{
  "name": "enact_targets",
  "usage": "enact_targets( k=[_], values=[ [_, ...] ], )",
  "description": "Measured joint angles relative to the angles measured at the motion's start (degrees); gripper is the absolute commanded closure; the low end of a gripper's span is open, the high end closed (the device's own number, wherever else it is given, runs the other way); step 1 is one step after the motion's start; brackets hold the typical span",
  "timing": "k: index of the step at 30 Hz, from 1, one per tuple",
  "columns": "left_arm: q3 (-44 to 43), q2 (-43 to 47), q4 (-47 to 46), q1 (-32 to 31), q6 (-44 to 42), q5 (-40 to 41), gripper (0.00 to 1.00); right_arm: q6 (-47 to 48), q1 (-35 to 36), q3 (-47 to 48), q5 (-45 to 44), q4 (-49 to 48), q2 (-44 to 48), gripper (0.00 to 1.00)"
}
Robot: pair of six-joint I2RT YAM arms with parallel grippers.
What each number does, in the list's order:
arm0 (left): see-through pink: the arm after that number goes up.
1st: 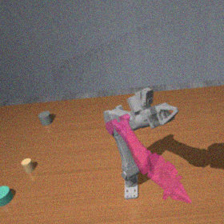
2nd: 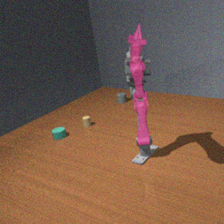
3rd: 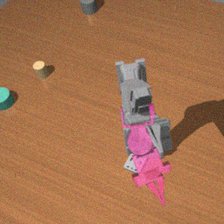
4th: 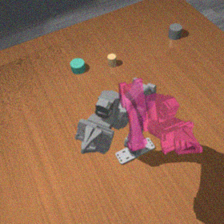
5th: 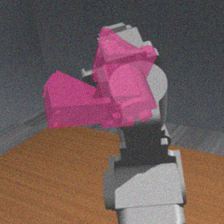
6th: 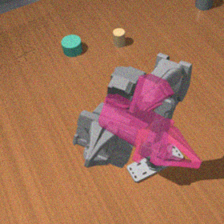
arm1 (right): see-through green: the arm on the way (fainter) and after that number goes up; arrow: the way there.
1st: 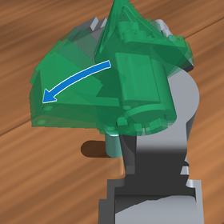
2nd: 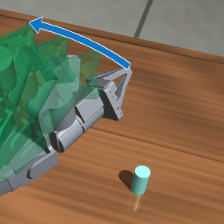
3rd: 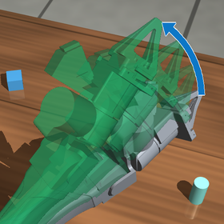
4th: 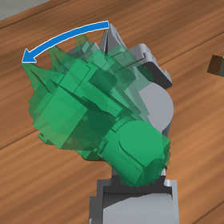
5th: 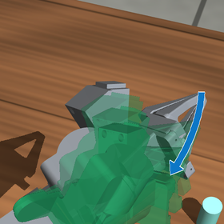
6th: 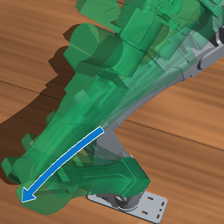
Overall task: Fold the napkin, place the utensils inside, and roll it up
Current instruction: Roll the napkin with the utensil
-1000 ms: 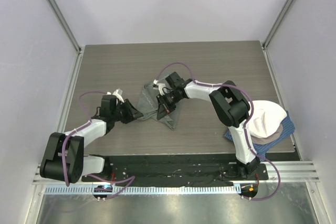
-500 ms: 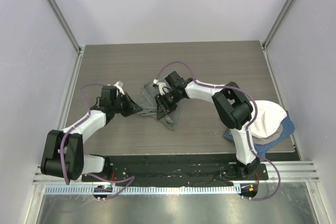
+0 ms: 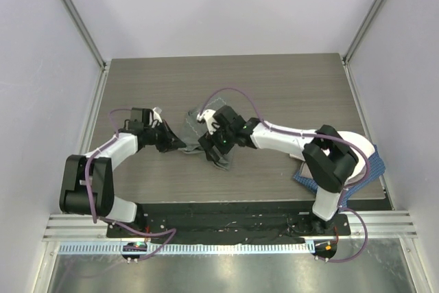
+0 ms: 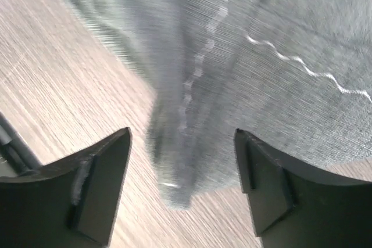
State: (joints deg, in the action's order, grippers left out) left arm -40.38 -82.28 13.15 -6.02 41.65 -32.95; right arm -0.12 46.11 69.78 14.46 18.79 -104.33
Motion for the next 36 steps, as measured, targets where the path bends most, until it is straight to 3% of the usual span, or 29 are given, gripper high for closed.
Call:
enact_targets(
  k=[4, 12, 25, 29, 32, 35, 36],
  values=[
    [-0.1, -0.7, 1.3, 0.9, -0.8, -1.7, 1.0, 2.2, 6.3, -4.3, -8.5, -7.3, 3.5, 0.11],
    [-0.1, -1.6, 3.1, 2.9, -2.4, -4.3, 1.0, 8.0, 13.2, -7.8, -23.1, -18.8, 3.7, 0.11],
    [-0.7, -2.8, 4.5, 5.2, -3.9, -6.8, 1.0, 19.5, 24.1, -12.3, -39.0, -32.0, -0.9, 0.21],
    [-0.7, -2.9, 4.5, 5.4, -4.4, -7.4, 1.0, 21.7, 24.3, -12.6, -42.7, -34.2, -3.4, 0.28],
    [-0.7, -3.0, 4.5, 5.4, -4.5, -7.7, 1.0, 23.3, 24.4, -13.2, -44.9, -35.4, -4.9, 0.38],
    [-0.7, -3.1, 4.5, 5.4, -4.6, -7.9, 1.0, 24.8, 24.8, -13.4, -47.2, -37.1, -6.3, 0.57],
    [-0.7, -3.1, 4.5, 5.4, -4.6, -7.9, 1.0, 25.2, 25.0, -13.4, -47.9, -37.3, -6.6, 0.69]
  ],
)
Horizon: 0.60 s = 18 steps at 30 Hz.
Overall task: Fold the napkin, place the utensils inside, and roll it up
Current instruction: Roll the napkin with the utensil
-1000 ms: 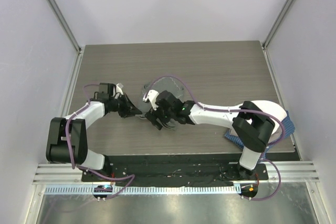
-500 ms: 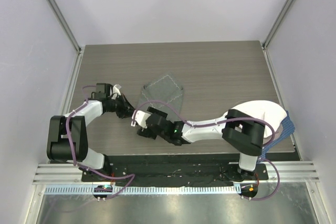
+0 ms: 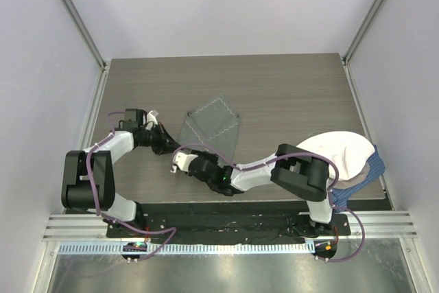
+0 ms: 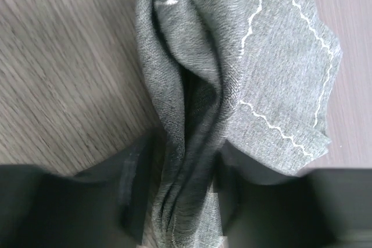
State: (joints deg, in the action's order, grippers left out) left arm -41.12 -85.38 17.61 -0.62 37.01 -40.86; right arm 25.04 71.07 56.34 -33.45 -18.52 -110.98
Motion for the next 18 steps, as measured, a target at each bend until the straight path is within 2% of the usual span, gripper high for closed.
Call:
enact_targets(
  k=[1, 2, 3, 4, 5, 10, 14, 18],
  values=[
    [0.0, 0.0, 0.0, 0.0, 0.0, -0.2, 1.0, 0.4, 0.1, 0.0, -0.4, -0.2, -0.3, 0.75],
    [0.0, 0.0, 0.0, 0.0, 0.0, -0.3, 0.92, 0.7, 0.1, 0.0, -0.6, 0.0, -0.5, 0.8],
    [0.0, 0.0, 0.0, 0.0, 0.0, -0.4, 0.84, 0.6, 0.1, 0.0, -0.5, 0.3, -0.8, 0.91],
    [0.0, -0.1, 0.0, 0.0, 0.0, -0.5, 0.78, 0.6, 0.1, 0.0, -0.2, 0.8, -0.9, 0.95],
    [0.0, -0.1, 0.0, 0.0, -0.1, -0.6, 0.66, 0.5, 0.1, 0.1, -0.1, 1.5, -0.9, 0.98],
    [0.0, 0.4, 0.2, 0.2, -0.2, -0.3, 0.43, -1.7, -0.8, 3.5, 4.0, 7.9, -0.9, 0.99],
    [0.3, 4.3, 0.9, 1.6, 0.1, 2.5, 0.36, -5.8, -3.8, 8.9, 12.8, 16.6, -0.9, 0.99],
    [3.6, 12.5, -0.3, 1.9, 1.6, 7.2, 0.28, -9.5, -7.6, 14.5, 23.6, 25.3, -0.9, 0.99]
  ],
)
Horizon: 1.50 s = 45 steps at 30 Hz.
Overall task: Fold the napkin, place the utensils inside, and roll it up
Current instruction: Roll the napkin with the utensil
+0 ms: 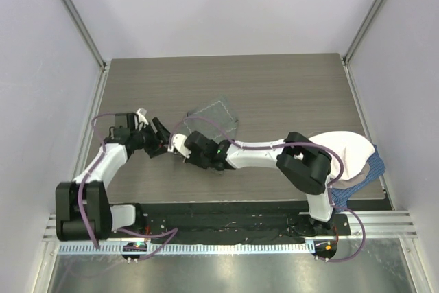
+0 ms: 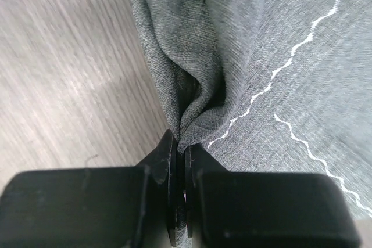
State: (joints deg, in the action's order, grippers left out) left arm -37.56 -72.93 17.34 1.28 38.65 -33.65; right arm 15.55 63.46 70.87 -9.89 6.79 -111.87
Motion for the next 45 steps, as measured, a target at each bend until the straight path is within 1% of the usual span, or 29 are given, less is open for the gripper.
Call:
enact_targets(
  k=[6, 8, 10, 11, 12, 16, 20, 21, 27, 30, 33, 35, 37, 41, 45],
  values=[
    [7.3, 10.4, -2.7, 0.0, 3.3, 6.6, 0.27, -4.0, -6.3, 5.4, 16.4, 7.8, -0.7, 0.99],
    [9.1, 12.1, -4.5, 0.0, 3.8, 7.6, 0.27, -5.4, -8.5, 6.9, 21.8, 9.3, -1.9, 0.99],
    [11.2, 13.9, -6.6, 0.0, 4.0, 8.5, 0.26, -7.0, -11.3, 8.5, 29.0, 10.4, -4.0, 0.99],
    [11.9, 14.6, -7.3, 0.0, 4.0, 8.7, 0.26, -7.5, -11.9, 8.7, 30.7, 10.7, -4.6, 0.99],
    [12.7, 15.4, -8.1, 0.0, 4.0, 9.0, 0.26, -8.5, -13.3, 9.5, 34.5, 11.2, -5.9, 0.99],
    [14.9, 18.1, -11.6, -0.9, 4.0, 9.3, 0.27, -11.9, -17.4, 12.6, 44.9, 12.8, -9.5, 0.99],
    [15.1, 18.3, -13.3, -4.1, 3.7, 9.5, 0.3, -15.2, -19.8, 15.1, 51.2, 14.1, -12.6, 0.99],
    [15.2, 18.3, -13.8, -5.0, 3.5, 9.6, 0.31, -15.8, -20.1, 15.5, 52.1, 14.3, -13.1, 0.99],
    [15.5, 18.4, -13.8, -8.3, 3.2, 9.5, 0.31, -19.5, -22.2, 18.8, 57.2, 16.3, -16.9, 0.99],
    [15.5, 20.3, -9.8, -9.2, 3.4, 11.5, 0.29, -20.6, -22.5, 19.3, 58.1, 16.6, -17.5, 0.99],
    [15.6, 25.0, -4.3, -10.2, 4.1, 16.2, 0.27, -21.2, -22.6, 19.6, 58.1, 16.9, -17.7, 0.99],
    [15.9, 27.9, -2.3, -10.4, 4.7, 18.5, 0.27, -21.6, -22.6, 19.6, 58.2, 17.0, -17.8, 0.99],
    [16.5, 28.1, -1.7, -10.5, 5.3, 19.1, 0.27, -21.7, -22.6, 19.7, 58.2, 17.0, -17.8, 0.99],
    [20.0, 24.6, -6.6, -11.0, 8.6, 15.6, 0.26, -21.9, -22.6, 19.8, 58.2, 17.1, -17.9, 0.99],
    [21.9, 17.5, -12.7, -12.3, 12.2, 10.6, 0.26, -22.3, -22.7, 19.9, 58.2, 17.3, -18.0, 0.99]
  ],
)
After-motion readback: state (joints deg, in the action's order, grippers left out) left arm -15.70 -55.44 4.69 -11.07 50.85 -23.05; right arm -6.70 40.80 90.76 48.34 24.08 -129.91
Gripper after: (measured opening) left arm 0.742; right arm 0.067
